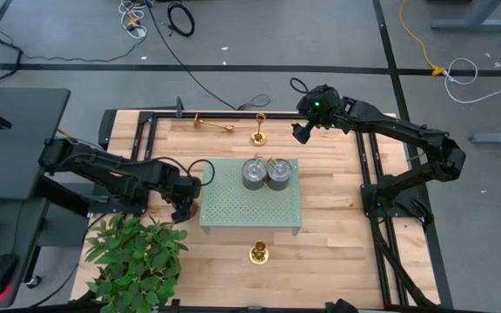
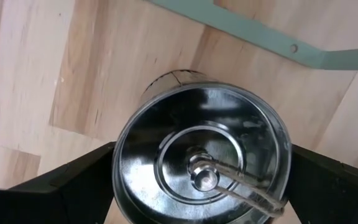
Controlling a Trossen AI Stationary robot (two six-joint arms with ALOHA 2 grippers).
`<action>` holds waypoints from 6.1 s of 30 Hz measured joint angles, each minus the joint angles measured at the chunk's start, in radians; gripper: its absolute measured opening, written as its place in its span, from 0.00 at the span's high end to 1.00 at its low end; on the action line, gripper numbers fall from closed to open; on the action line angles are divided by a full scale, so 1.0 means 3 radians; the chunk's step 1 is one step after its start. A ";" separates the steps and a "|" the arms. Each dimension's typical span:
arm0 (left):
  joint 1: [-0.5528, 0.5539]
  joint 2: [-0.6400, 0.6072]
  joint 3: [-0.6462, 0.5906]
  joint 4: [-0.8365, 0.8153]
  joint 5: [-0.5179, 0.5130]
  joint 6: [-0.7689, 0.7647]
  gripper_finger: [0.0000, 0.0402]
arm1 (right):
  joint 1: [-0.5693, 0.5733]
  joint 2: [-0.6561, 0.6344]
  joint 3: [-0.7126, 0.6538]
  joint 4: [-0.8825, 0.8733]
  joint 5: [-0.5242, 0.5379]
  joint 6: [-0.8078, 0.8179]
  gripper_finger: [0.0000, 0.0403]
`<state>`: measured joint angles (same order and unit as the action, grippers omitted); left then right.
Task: Pick & Place candle stick holders
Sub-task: Put the orange scented candle on the shelf
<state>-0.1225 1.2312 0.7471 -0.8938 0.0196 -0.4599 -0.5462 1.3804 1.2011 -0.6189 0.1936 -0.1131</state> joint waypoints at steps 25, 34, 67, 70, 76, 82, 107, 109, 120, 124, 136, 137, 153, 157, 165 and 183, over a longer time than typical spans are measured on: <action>-0.0243 0.0000 -0.0001 0.0118 -0.0370 -0.0256 0.01 | 0.0000 -0.0003 0.0000 0.0048 -0.0001 0.0025 0.01; -0.0261 0.0331 -0.0005 0.0164 -0.0317 -0.0247 0.01 | 0.0000 -0.0004 0.0000 0.0048 -0.0004 0.0085 0.01; -0.0259 0.0808 -0.0004 0.0510 -0.0379 -0.0149 0.04 | 0.0000 -0.0004 0.0000 0.0076 -0.0003 0.0076 0.01; -0.0259 0.0807 -0.0004 0.0507 -0.0359 -0.0153 0.09 | 0.0000 -0.0004 0.0000 0.0076 -0.0004 0.0075 0.01; -0.0259 0.0807 -0.0004 0.0501 -0.0334 -0.0175 0.10 | 0.0000 -0.0004 0.0000 0.0075 -0.0004 0.0075 0.01; -0.0260 0.0805 0.0001 0.0277 -0.0312 -0.0188 0.10 | 0.0000 -0.0004 0.0000 0.0075 -0.0004 0.0074 0.01; -0.0259 0.0430 -0.0014 -0.0942 -0.0455 -0.0453 0.10 | 0.0000 -0.0004 -0.0001 0.0140 -0.0001 0.0074 0.01; -0.0259 0.0333 -0.0007 -0.0893 -0.0416 -0.0455 0.10 | -0.0001 -0.0004 -0.0001 0.0149 -0.0002 0.0074 0.01; -0.0253 -0.0206 0.0114 -0.1314 -0.0337 -0.0630 0.10 | 0.0000 -0.0004 -0.0001 0.0171 -0.0003 0.0074 0.01; -0.0220 -0.0226 0.0456 -0.1793 -0.0415 -0.0747 0.10 | -0.0001 -0.0004 -0.0001 0.0179 -0.0003 0.0074 0.01; 0.0195 -0.0126 0.1674 -0.1995 -0.0527 -0.0395 0.10 | 0.0000 -0.0004 -0.0001 0.0195 -0.0009 0.0078 0.01; 0.0268 -0.0117 0.1764 -0.2033 -0.0520 -0.0343 0.10 | 0.0000 -0.0004 -0.0001 0.0196 -0.0009 0.0078 0.01; 0.1077 0.1051 0.2927 -0.2019 0.0075 0.0969 0.10 | 0.0000 -0.0004 -0.0001 0.0192 -0.0008 0.0034 0.01; 0.1133 0.1368 0.3195 -0.2017 0.0223 0.1159 0.10 | -0.0001 -0.0004 -0.0001 0.0187 -0.0009 0.0000 0.01; 0.1127 0.1821 0.3572 -0.2007 0.0243 0.1315 0.10 | 0.0000 -0.0004 -0.0001 0.0188 -0.0009 -0.0001 0.01; 0.0994 0.2054 0.3581 -0.1654 0.0284 0.1260 0.10 | -0.0001 -0.0004 -0.0001 0.0192 -0.0010 -0.0004 0.01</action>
<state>0.1757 1.8473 1.8214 -1.3901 0.1049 -0.0819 -0.5465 1.3792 1.2007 -0.5613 0.1905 -0.1143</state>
